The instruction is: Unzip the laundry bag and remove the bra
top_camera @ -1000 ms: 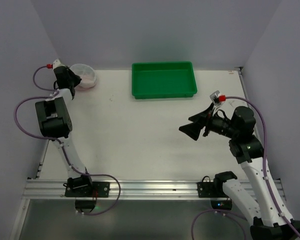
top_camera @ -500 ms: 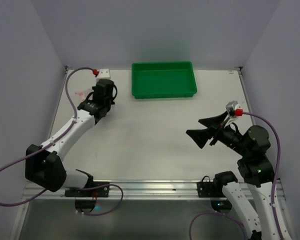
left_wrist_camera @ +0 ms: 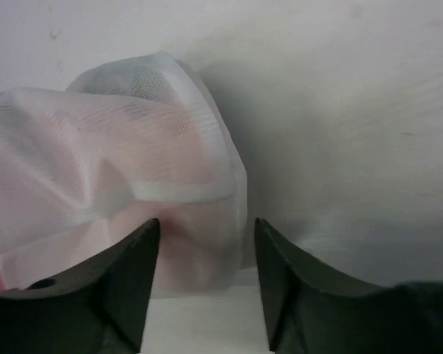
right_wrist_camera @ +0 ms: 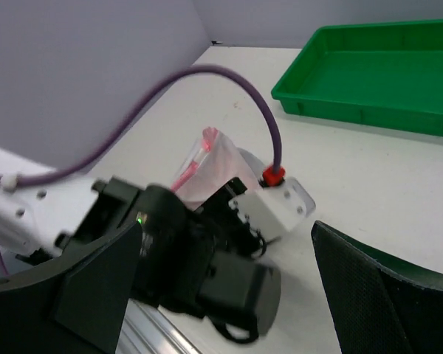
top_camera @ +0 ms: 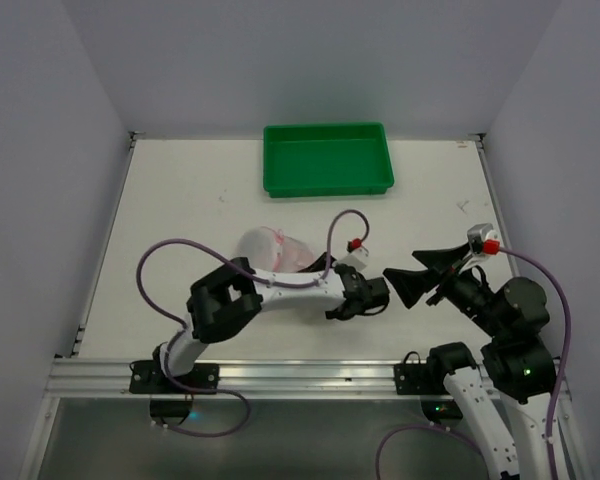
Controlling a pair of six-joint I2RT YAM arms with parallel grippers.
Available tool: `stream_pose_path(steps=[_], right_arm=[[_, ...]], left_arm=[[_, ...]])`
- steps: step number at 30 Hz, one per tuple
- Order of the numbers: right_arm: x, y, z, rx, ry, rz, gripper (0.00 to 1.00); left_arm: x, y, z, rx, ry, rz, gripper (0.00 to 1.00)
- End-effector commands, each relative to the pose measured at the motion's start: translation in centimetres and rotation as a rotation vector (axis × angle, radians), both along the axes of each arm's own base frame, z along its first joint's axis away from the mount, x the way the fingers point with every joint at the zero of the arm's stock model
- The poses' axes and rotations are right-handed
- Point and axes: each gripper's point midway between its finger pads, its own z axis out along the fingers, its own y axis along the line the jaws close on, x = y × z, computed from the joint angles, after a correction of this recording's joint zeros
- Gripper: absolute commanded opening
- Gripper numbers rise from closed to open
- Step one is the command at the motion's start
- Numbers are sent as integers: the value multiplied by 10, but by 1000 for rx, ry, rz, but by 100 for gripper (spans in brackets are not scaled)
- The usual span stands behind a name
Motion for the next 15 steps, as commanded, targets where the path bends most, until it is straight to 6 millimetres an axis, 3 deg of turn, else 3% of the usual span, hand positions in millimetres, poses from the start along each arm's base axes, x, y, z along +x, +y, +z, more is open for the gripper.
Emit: stream_pose_path(steps=[1,3,5,9,11,12,14,15], right_arm=[[0,-14,3,-12,-6,-88,99],[-4,-18,10,-14,-27,-106,99],[-10,-24,22,-8,-60,-134,99],[-20,-28,39,1,-107,-146,99],[-24,-29,47,9,-127,-144,99],[-24,-29,49,12,-128,-144,99],[-23,-28,48,13,-122,-143,99],[-18,-27,46,15,-103,-143,99]], left_arm=[[-35,-45,24,-61,-82,-52,63],[-49,-64,29,-126,-64,-91,78],[-57,-72,34,-192,-31,-105,82],[-76,-94,79,-489,17,-154,88],[-91,-94,78,-567,92,-181,88],[-96,-97,99,-676,96,-189,89],[-106,-83,92,-733,138,-161,89],[-108,-77,111,-818,130,-156,89]])
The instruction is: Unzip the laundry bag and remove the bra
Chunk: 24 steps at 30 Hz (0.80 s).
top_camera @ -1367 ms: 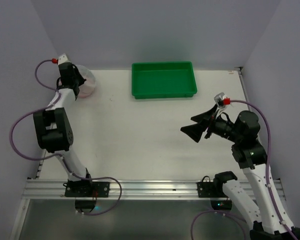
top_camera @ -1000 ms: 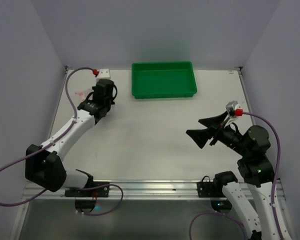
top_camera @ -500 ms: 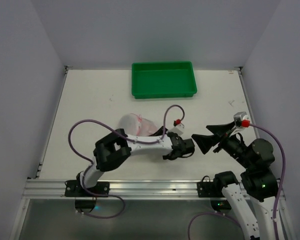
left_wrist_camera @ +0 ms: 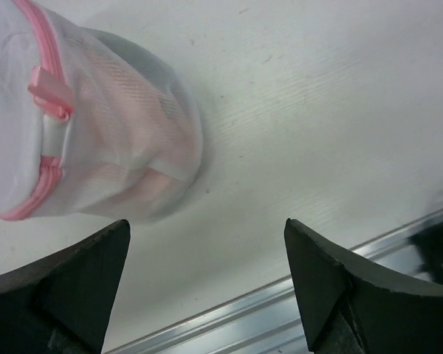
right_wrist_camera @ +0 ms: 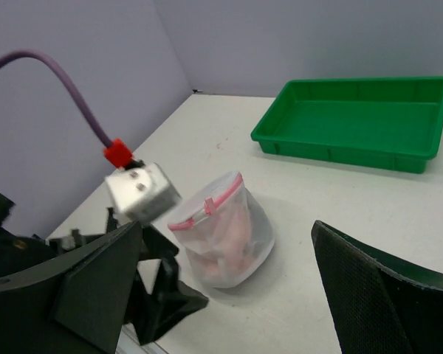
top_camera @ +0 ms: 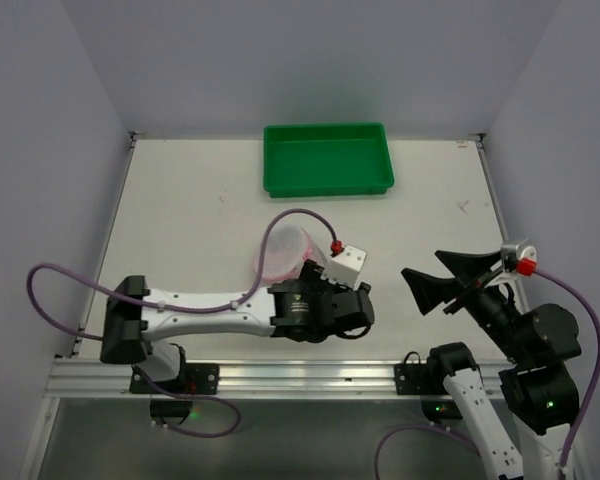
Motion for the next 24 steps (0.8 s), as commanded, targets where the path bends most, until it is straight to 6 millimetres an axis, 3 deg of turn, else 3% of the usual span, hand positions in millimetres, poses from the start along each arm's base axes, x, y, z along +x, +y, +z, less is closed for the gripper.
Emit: stream_pose_path(steps=[1,2,8,9,12,13,14,15,16,17,19,20,23,24], right_arm=[[8,-1,-1,5,32,-19,99],[12,1,-3,19,56,-16,99],[51,19,-25,26,204,33,93],[56,23,-28,35,229,49,93],[83,33,-41,38,310,60,92],[96,41,-54,26,370,70,91],[102,47,-55,19,384,81,91],[109,55,-57,4,393,95,90],[112,67,-62,-25,414,110,90],[126,78,-71,-59,469,114,90],[137,97,-70,-90,489,131,89],[148,109,-87,-111,544,138,89],[167,137,-84,-110,556,148,88],[176,148,-105,-134,618,141,87]], left_arm=[[-16,4,18,-271,85,57,89],[-17,12,35,-345,84,71,89],[-13,70,34,-545,93,274,89],[-13,84,15,-522,100,302,89],[-1,106,1,-616,133,367,88],[-2,108,-2,-643,170,364,87],[1,111,-4,-666,176,365,87],[11,114,6,-750,166,382,86],[11,120,-6,-746,178,391,86],[16,125,-4,-773,167,409,85],[21,126,-6,-781,157,407,83],[23,127,-8,-775,157,409,82],[33,124,-19,-735,168,411,79],[35,122,-21,-733,174,413,77]])
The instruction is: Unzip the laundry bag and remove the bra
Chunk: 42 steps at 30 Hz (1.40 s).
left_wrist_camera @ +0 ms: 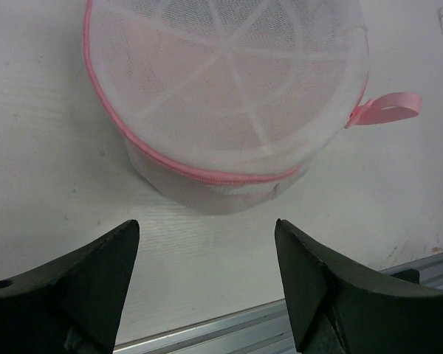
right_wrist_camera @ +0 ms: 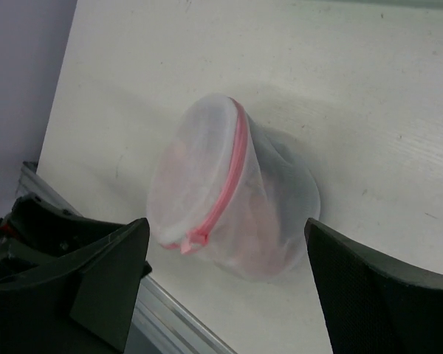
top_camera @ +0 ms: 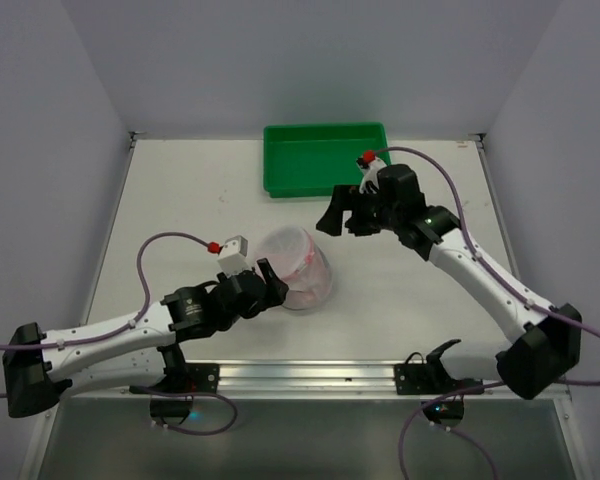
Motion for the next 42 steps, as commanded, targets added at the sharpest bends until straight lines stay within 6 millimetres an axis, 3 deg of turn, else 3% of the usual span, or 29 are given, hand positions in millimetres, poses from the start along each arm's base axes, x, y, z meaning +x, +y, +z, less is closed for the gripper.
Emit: stream_pose_path(steps=[1,2,3,5,6,9,10,15,18,19,21,22,24,25,26,28,30,31,33,34,36,42], right_arm=[[29,33,14,8,-25,-29,87],[37,38,17,5,-21,-54,87],[43,48,-4,-27,25,-49,86],[53,59,-12,-30,50,-56,83],[56,66,-30,-48,88,-48,82],[59,78,-48,-68,127,-32,74],[57,80,-62,-85,156,-26,68],[39,68,-96,-109,226,-50,40],[21,52,-109,-110,245,-78,24],[9,44,-124,-128,277,-87,21],[3,39,-115,-81,258,-115,13],[-6,33,-126,-82,282,-129,10],[-9,33,-112,-2,257,-160,4],[-16,29,-119,10,272,-174,2],[-13,32,-104,74,241,-198,0],[-16,29,-104,107,238,-234,0],[-11,30,-86,191,201,-276,0],[-13,29,-88,210,203,-287,0],[-9,35,-71,300,175,-303,0],[-11,36,-73,314,179,-309,0],[-10,43,-62,369,159,-308,0],[-6,50,-53,449,159,-328,0]], left_arm=[[11,-15,0,-42,-6,-13,77],[16,-13,-6,-34,0,2,75],[19,-11,-9,-31,0,12,75],[29,-8,-14,-21,-11,28,74],[32,-7,-16,-15,-10,36,73],[44,-4,-23,24,-4,34,73],[46,-2,-26,47,-6,28,73],[71,11,-29,103,-32,53,73],[84,16,-25,126,-61,52,73],[88,16,-22,136,-78,45,74],[95,17,-18,139,-98,45,75],[98,18,-15,146,-108,39,75],[103,18,-11,137,-114,38,78],[103,16,-8,122,-110,27,81],[102,14,-1,108,-112,21,84],[94,12,10,53,-103,11,89],[84,15,13,9,-85,23,90],[78,15,23,-64,-85,40,91],[66,17,13,-121,-55,49,91],[61,8,26,-219,-68,25,91],[51,2,21,-279,-40,-3,90],[52,-9,28,-346,-46,-25,86]])
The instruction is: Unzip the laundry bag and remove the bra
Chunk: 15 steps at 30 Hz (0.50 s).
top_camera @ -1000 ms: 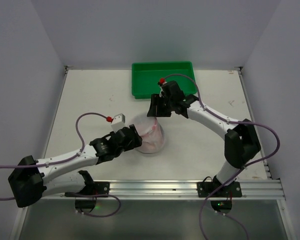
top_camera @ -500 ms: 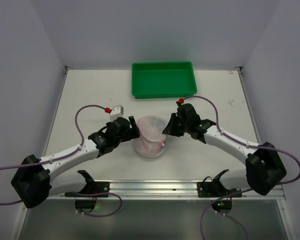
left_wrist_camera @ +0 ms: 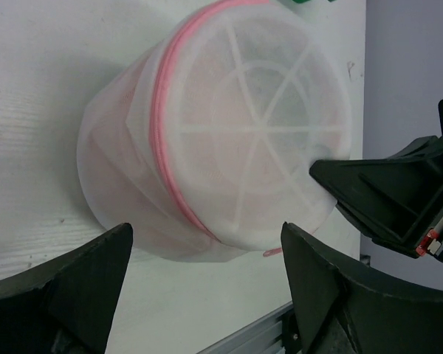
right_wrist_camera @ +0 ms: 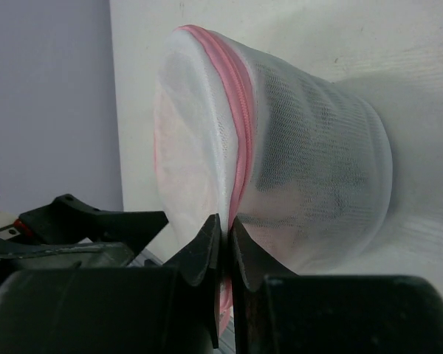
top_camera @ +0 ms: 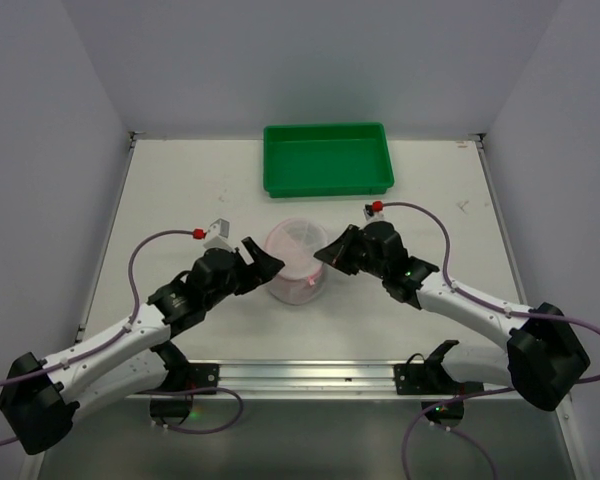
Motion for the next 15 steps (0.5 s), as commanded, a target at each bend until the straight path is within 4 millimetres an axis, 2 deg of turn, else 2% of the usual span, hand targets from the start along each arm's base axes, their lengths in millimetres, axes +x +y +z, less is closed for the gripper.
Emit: stream_pose_path(steps=[1,4,9,12,15], right_arm=[[17,6,33,113,-74,-68,0],[16,10,35,140,-71,-56,0],[14,14,25,143,-43,-37,0],[12,15,20,151,-33,-31,0],[10,14,16,128,-38,-19,0]], left_arm=[[2,-17,13,-103,-12,-31,84],[2,-25,2,-108,23,-51,83],[7,-39,-3,-160,23,-67,77],[11,-43,-4,-168,14,-71,69],[14,-45,-1,-176,3,-70,48]])
